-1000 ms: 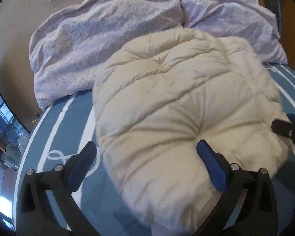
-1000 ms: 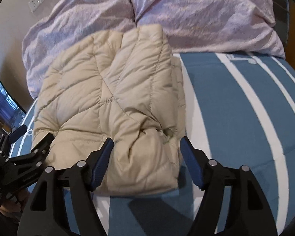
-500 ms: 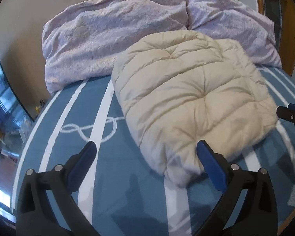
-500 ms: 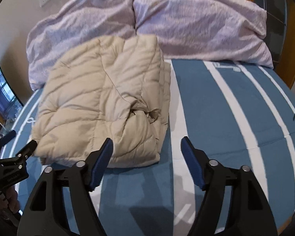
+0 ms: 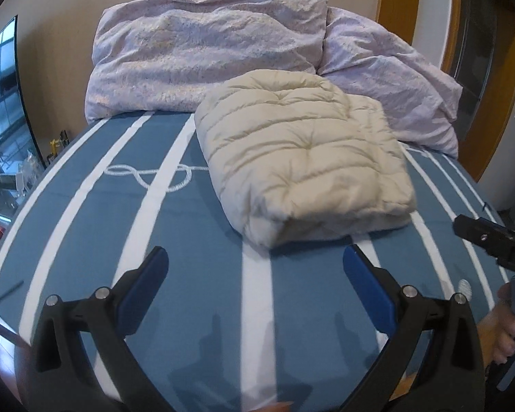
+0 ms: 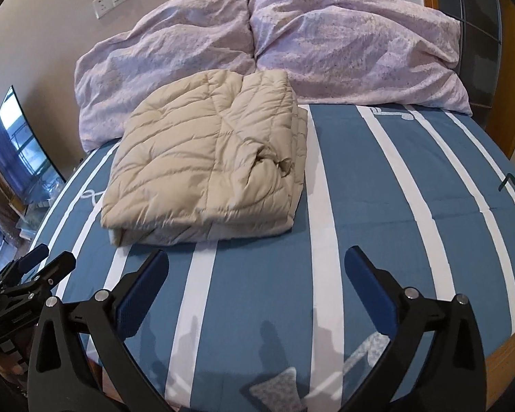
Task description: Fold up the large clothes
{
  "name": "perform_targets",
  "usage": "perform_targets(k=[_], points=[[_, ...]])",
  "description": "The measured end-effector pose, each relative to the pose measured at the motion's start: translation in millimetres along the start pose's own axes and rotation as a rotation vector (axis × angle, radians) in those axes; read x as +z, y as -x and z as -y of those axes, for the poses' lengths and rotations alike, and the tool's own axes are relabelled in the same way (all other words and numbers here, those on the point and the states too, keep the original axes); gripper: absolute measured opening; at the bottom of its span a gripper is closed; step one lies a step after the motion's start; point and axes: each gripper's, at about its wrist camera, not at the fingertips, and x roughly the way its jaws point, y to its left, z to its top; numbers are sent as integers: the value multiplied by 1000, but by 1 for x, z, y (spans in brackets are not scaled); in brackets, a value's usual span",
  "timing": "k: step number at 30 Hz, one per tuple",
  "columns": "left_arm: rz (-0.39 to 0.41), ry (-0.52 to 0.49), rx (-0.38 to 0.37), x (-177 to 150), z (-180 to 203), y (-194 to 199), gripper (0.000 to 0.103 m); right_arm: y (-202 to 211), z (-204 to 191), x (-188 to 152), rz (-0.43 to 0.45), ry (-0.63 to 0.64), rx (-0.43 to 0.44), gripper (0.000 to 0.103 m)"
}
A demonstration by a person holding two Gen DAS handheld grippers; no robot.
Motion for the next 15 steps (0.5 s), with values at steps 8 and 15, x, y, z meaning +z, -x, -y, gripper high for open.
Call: perform_targets(k=[8,15], points=[[9,29,-31,-15,5,27,101,15,6,-25,-11,-43,65,102],[-19,51,-68,-19,5,41,101,37,7,-29,12,-73,89,102]])
